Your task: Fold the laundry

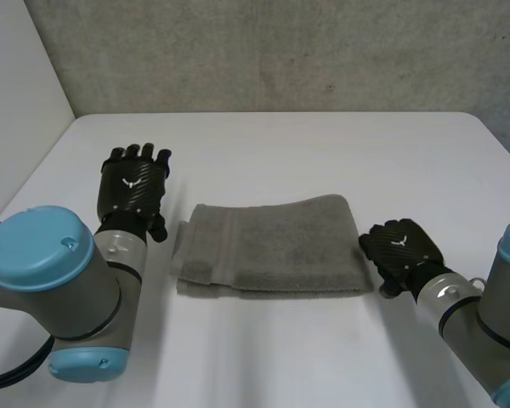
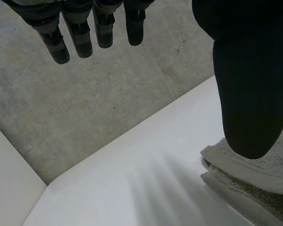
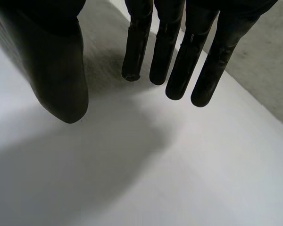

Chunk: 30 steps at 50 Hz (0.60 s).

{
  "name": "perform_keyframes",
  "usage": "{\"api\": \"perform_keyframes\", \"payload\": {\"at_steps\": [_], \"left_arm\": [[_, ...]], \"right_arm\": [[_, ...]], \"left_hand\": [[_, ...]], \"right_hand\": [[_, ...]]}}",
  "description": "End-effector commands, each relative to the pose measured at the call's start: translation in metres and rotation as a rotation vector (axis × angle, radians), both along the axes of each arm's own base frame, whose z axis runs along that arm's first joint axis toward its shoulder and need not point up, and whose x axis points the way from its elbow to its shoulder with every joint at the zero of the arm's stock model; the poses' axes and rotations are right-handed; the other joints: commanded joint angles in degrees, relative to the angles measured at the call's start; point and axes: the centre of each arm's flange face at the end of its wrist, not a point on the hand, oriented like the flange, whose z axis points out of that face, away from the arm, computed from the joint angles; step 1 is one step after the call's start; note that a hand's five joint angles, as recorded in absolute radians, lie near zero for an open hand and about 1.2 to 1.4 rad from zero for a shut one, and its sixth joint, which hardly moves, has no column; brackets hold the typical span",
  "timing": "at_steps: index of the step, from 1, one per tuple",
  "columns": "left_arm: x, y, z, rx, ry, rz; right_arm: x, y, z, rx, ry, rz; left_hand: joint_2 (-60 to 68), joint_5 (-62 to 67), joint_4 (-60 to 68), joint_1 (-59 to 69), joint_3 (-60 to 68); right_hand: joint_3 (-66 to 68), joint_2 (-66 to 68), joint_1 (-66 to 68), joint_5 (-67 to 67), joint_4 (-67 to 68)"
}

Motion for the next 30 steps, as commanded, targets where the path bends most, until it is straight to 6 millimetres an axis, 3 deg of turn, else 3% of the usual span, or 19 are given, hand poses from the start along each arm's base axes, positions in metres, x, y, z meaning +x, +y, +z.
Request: {"api": "perform_keyframes", "payload": {"at_steps": [1, 14, 20, 26, 28, 30], "left_arm": [[-0.003, 0.003, 0.002, -0.002, 0.004, -0.05], [0.005, -0.005, 0.01, 0.048, 0.221, -0.069], [0.01, -0.01, 0.01, 0.062, 0.266, -0.052], [0.01, -0.01, 0.01, 0.065, 0.268, -0.052], [0.01, -0.01, 0.01, 0.065, 0.268, -0.052], [0.01, -0.01, 0.01, 0.065, 0.268, -0.052]], "right_arm": [[0.004, 0.002, -0.002, 0.118, -0.192, 0.029], [0.006, -0.007, -0.012, 0.105, -0.222, 0.026], [0.007, -0.01, -0.015, 0.107, -0.215, 0.024], [0.003, -0.017, -0.015, 0.101, -0.207, -0.009], [-0.003, -0.022, -0.011, 0.086, -0.204, -0.045], [-0.021, -0.034, 0.004, 0.023, -0.194, -0.146]], "left_hand": [[0.51, -1.42, 0.48, 0.24, 0.51], [0.51, -1.42, 0.48, 0.24, 0.51], [0.51, -1.42, 0.48, 0.24, 0.51], [0.51, -1.42, 0.48, 0.24, 0.51], [0.51, -1.42, 0.48, 0.24, 0.51], [0.51, -1.42, 0.48, 0.24, 0.51]], "right_hand": [[-4.35, -5.27, -4.61, -2.73, -3.98], [-1.15, -2.07, -1.41, 0.46, -0.79], [7.77, 6.84, 7.5, 9.38, 8.13], [41.11, 40.18, 40.84, 42.72, 41.47], [41.18, 40.26, 40.91, 42.79, 41.54], [41.18, 40.26, 40.91, 42.79, 41.54]]}}
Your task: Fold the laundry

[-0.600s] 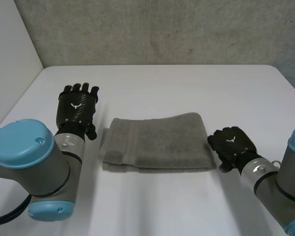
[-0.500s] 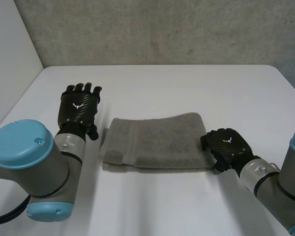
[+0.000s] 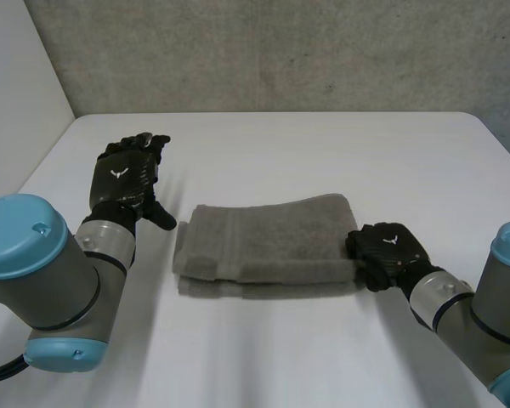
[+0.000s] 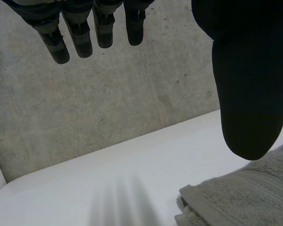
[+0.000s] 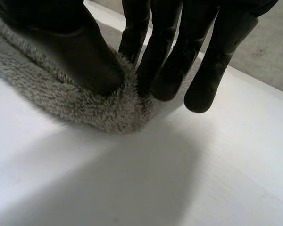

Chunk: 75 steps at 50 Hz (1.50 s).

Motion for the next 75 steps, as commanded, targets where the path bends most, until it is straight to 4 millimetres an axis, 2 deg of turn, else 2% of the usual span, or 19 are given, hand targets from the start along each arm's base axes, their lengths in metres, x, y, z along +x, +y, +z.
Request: {"api": "perform_keyframes", "payload": {"at_steps": [1, 5, 11, 14, 15, 16, 19, 21, 27, 32, 33, 34, 35, 37, 43, 50, 60, 68, 75], "left_arm": [[0.0, 0.0, 0.0, -0.002, -0.005, 0.0], [0.0, 0.0, 0.003, -0.008, 0.002, 0.003], [0.005, -0.003, 0.009, -0.023, 0.009, 0.018], [0.007, -0.003, 0.01, -0.026, 0.01, 0.023], [0.006, -0.002, 0.011, -0.027, 0.011, 0.02], [0.006, -0.002, 0.011, -0.027, 0.011, 0.02], [0.006, -0.002, 0.01, -0.024, 0.01, 0.021], [0.006, -0.002, 0.01, -0.024, 0.01, 0.021], [0.006, 0.001, 0.007, -0.016, 0.002, 0.013], [0.003, 0.004, 0.006, -0.017, -0.001, 0.003], [0.003, 0.004, 0.006, -0.016, -0.001, 0.003], [0.003, 0.004, 0.005, -0.016, -0.004, 0.001], [0.001, 0.005, 0.005, -0.017, -0.006, -0.005], [-0.001, 0.007, 0.006, -0.019, -0.004, -0.014], [-0.014, 0.012, 0.016, -0.046, 0.012, -0.057], [-0.044, 0.029, 0.022, -0.012, 0.005, -0.181], [-0.101, 0.055, -0.03, 0.229, -0.11, -0.326], [-0.105, 0.057, -0.07, 0.357, -0.106, -0.319], [-0.105, 0.057, -0.066, 0.353, -0.096, -0.312]], "right_arm": [[-0.026, -0.02, 0.021, -0.066, 0.024, -0.157], [-0.042, -0.028, 0.06, -0.22, 0.072, -0.222], [-0.039, -0.029, 0.081, -0.363, 0.263, -0.165], [-0.016, -0.024, 0.092, -0.465, 0.367, -0.067], [0.015, -0.006, 0.093, -0.514, 0.371, 0.042], [0.046, 0.016, 0.089, -0.543, 0.36, 0.164], [0.073, 0.04, 0.082, -0.55, 0.356, 0.274], [0.098, 0.078, 0.059, -0.533, 0.381, 0.427], [0.098, 0.129, 0.015, -0.497, 0.503, 0.62], [0.095, 0.136, 0.017, -0.521, 0.479, 0.659], [0.096, 0.136, 0.026, -0.545, 0.45, 0.637], [0.096, 0.136, 0.027, -0.545, 0.449, 0.637], [0.095, 0.131, 0.037, -0.564, 0.411, 0.596], [0.092, 0.121, 0.047, -0.568, 0.369, 0.537], [0.064, 0.071, 0.091, -0.534, 0.16, 0.266], [0.035, 0.023, 0.111, -0.398, -0.037, 0.059], [0.038, -0.001, 0.063, 0.023, -0.037, 0.05], [0.039, -0.007, 0.03, 0.144, 0.014, 0.048], [0.04, -0.009, 0.041, 0.112, 0.008, 0.05]], "left_hand": [[0.52, -1.42, 0.5, 0.24, 0.58], [0.52, -1.42, 0.5, 0.24, 0.58], [0.52, -1.42, 0.5, 0.24, 0.58], [0.52, -1.42, 0.5, 0.24, 0.58], [0.52, -1.42, 0.5, 0.24, 0.58], [0.52, -1.42, 0.5, 0.24, 0.58], [0.52, -1.42, 0.5, 0.24, 0.58], [0.52, -1.42, 0.5, 0.24, 0.58], [0.52, -1.42, 0.5, 0.24, 0.58], [0.52, -1.42, 0.5, 0.24, 0.58], [0.52, -1.42, 0.5, 0.24, 0.58], [0.52, -1.42, 0.5, 0.24, 0.58], [0.52, -1.42, 0.5, 0.24, 0.58], [0.52, -1.42, 0.5, 0.24, 0.58], [0.52, -1.42, 0.5, 0.24, 0.58], [0.52, -1.42, 0.5, 0.24, 0.58], [0.69, -1.25, 0.66, 0.4, 0.74], [0.86, -1.08, 0.83, 0.57, 0.91], [0.69, -1.25, 0.66, 0.4, 0.75]], "right_hand": [[4.38, 4.1, 6.15, 4.71, 4.42], [4.38, 4.1, 6.15, 4.71, 4.42], [4.38, 4.1, 6.15, 4.71, 4.42], [4.38, 4.1, 6.15, 4.71, 4.42], [4.38, 4.1, 6.15, 4.71, 4.42], [4.38, 4.1, 6.15, 4.71, 4.42], [4.38, 4.1, 6.15, 4.71, 4.42], [4.38, 4.1, 6.15, 4.71, 4.42], [4.38, 4.1, 6.15, 4.71, 4.42], [4.38, 4.1, 6.15, 4.71, 4.42], [-21.04, -21.32, -19.27, -20.71, -21.0], [-21.29, -21.58, -19.52, -20.96, -21.26], [-57.6, -57.88, -55.83, -57.27, -57.56], [-65.62, -65.9, -63.85, -65.29, -65.58], [-65.62, -65.9, -63.85, -65.29, -65.58], [-65.62, -65.9, -63.85, -65.29, -65.58], [-65.62, -65.9, -63.85, -65.29, -65.58], [-65.62, -65.9, -63.85, -65.29, -65.58], [-65.62, -65.9, -63.85, -65.29, -65.58]]}}
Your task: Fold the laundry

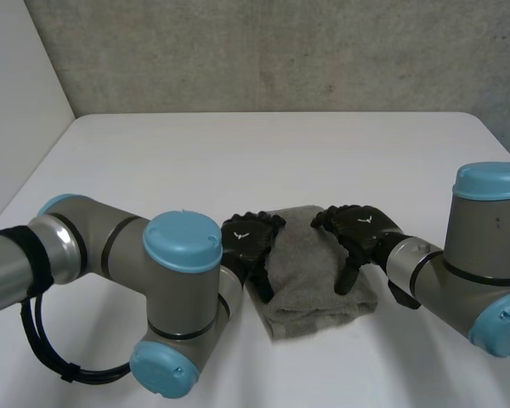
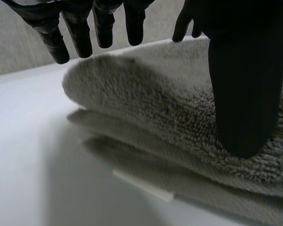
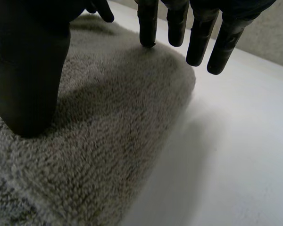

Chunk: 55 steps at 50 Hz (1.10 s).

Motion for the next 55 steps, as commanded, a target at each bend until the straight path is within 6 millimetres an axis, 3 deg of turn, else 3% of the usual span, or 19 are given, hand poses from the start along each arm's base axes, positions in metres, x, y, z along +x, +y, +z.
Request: {"api": "perform_keyframes", "payload": {"at_steps": [1, 2, 4, 5, 7, 8, 9, 10, 11, 12, 13, 15, 16, 18, 21, 30, 48, 51, 55], "left_arm": [[0.002, -0.002, 0.015, -0.022, 0.029, 0.021], [0.002, -0.002, 0.015, -0.022, 0.03, 0.021], [0.004, -0.005, 0.051, -0.089, 0.083, 0.039], [0.004, -0.005, 0.051, -0.089, 0.084, 0.039], [0.01, -0.007, 0.089, -0.149, 0.133, 0.051], [0.01, -0.007, 0.089, -0.149, 0.133, 0.051], [0.017, -0.009, 0.11, -0.173, 0.154, 0.065], [0.017, -0.009, 0.11, -0.173, 0.155, 0.065], [0.025, -0.013, 0.129, -0.194, 0.167, 0.089], [0.035, -0.016, 0.147, -0.214, 0.168, 0.113], [0.036, -0.016, 0.147, -0.214, 0.168, 0.113], [0.056, -0.02, 0.182, -0.265, 0.167, 0.161], [0.056, -0.02, 0.182, -0.265, 0.167, 0.161], [0.078, -0.027, 0.21, -0.318, 0.153, 0.219], [0.097, -0.032, 0.225, -0.338, 0.132, 0.286], [0.122, -0.041, 0.244, -0.339, 0.109, 0.375], [0.123, -0.039, 0.241, -0.322, 0.094, 0.366], [0.123, -0.039, 0.24, -0.316, 0.092, 0.366], [0.123, -0.039, 0.239, -0.314, 0.092, 0.365]], "right_arm": [[0.001, -0.003, 0.023, -0.073, -0.02, 0.0], [0.001, -0.003, 0.023, -0.074, -0.02, 0.0], [0.001, -0.003, 0.059, -0.176, -0.059, -0.005], [0.001, -0.003, 0.059, -0.176, -0.059, -0.005], [0.0, -0.003, 0.099, -0.293, -0.106, -0.016], [0.0, -0.003, 0.1, -0.293, -0.106, -0.016], [-0.001, -0.003, 0.121, -0.346, -0.134, -0.031], [-0.003, -0.003, 0.14, -0.391, -0.158, -0.056], [-0.003, -0.003, 0.14, -0.391, -0.158, -0.056], [-0.006, -0.002, 0.156, -0.414, -0.179, -0.094], [-0.006, -0.002, 0.156, -0.414, -0.179, -0.094], [-0.015, -0.001, 0.187, -0.447, -0.205, -0.193], [-0.015, -0.001, 0.187, -0.447, -0.205, -0.193], [-0.02, 0.002, 0.205, -0.456, -0.206, -0.246], [-0.025, 0.001, 0.215, -0.458, -0.202, -0.285], [-0.029, 0.0, 0.221, -0.456, -0.21, -0.313], [-0.021, 0.003, 0.212, -0.434, -0.207, -0.257], [-0.015, 0.002, 0.205, -0.408, -0.203, -0.205], [0.001, -0.004, 0.172, -0.299, -0.176, -0.083]], "left_hand": [[0.53, -1.41, 0.49, 0.24, 0.58], [0.53, -1.42, 0.49, 0.24, 0.58], [0.36, -1.58, 0.32, 0.07, 0.41], [0.36, -1.58, 0.32, 0.07, 0.41], [0.36, -1.58, 0.32, 0.07, 0.41], [0.36, -1.58, 0.32, 0.07, 0.41], [0.36, -1.58, 0.32, 0.07, 0.41], [0.36, -1.58, 0.32, 0.07, 0.41], [0.36, -1.58, 0.32, 0.07, 0.41], [0.36, -1.58, 0.32, 0.07, 0.41], [0.36, -1.58, 0.32, 0.07, 0.41], [0.36, -1.58, 0.32, 0.07, 0.41], [0.36, -1.58, 0.32, 0.07, 0.41], [0.36, -1.58, 0.32, 0.07, 0.41], [0.36, -1.58, 0.32, 0.07, 0.41], [0.36, -1.58, 0.32, 0.07, 0.41], [0.36, -1.58, 0.32, 0.07, 0.41], [0.36, -1.58, 0.32, 0.07, 0.41], [0.36, -1.58, 0.32, 0.07, 0.41]], "right_hand": [[-3.79, -4.03, -3.51, -3.46, -4.61], [-3.79, -4.03, -3.51, -3.46, -4.61], [-3.79, -4.03, -3.51, -3.46, -4.61], [-3.79, -4.03, -3.51, -3.46, -4.61], [-3.79, -4.03, -3.51, -3.46, -4.61], [-3.79, -4.03, -3.51, -3.46, -4.61], [-3.79, -4.03, -3.51, -3.46, -4.61], [-3.79, -4.03, -3.51, -3.46, -4.61], [-3.79, -4.03, -3.51, -3.46, -4.61], [-3.79, -4.03, -3.51, -3.46, -4.61], [-3.79, -4.03, -3.51, -3.46, -4.61], [-3.79, -4.03, -3.51, -3.46, -4.61], [-3.79, -4.03, -3.51, -3.46, -4.61], [-3.79, -4.03, -3.51, -3.46, -4.61], [-3.79, -4.03, -3.51, -3.46, -4.61], [-3.79, -4.03, -3.51, -3.46, -4.61], [-3.79, -4.03, -3.51, -3.46, -4.61], [-3.79, -4.03, -3.51, -3.46, -4.61], [-3.79, -4.03, -3.51, -3.46, -4.61]]}}
